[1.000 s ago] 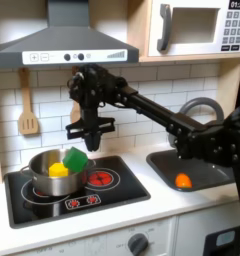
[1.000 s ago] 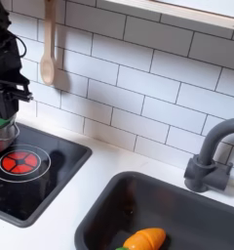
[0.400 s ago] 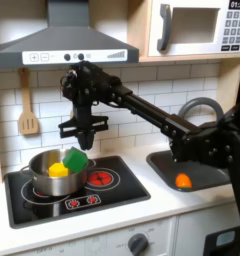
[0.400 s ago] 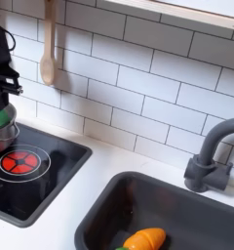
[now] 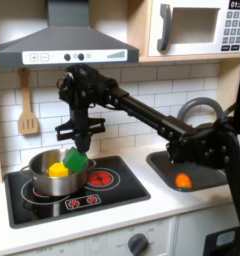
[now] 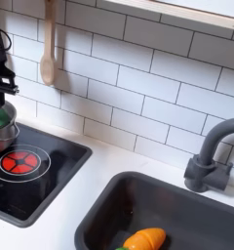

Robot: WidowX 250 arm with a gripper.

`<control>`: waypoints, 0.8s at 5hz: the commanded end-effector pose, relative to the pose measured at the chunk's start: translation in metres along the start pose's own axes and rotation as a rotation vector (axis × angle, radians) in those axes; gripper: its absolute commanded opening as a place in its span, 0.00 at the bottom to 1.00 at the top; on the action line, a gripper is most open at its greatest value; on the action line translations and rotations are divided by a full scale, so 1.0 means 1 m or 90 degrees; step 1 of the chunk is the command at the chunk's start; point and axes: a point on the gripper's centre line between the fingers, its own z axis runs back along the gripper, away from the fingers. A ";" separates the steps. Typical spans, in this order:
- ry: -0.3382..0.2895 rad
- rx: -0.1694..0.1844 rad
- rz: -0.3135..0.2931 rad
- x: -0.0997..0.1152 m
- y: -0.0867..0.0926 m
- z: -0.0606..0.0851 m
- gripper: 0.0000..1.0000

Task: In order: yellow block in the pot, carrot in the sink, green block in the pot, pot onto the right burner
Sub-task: 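Put the green block in the pot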

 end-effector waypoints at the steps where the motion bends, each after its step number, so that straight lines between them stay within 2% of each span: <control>1: 0.010 0.013 0.010 -0.005 0.012 -0.004 0.00; 4: 0.005 0.016 0.009 -0.001 0.013 -0.002 0.00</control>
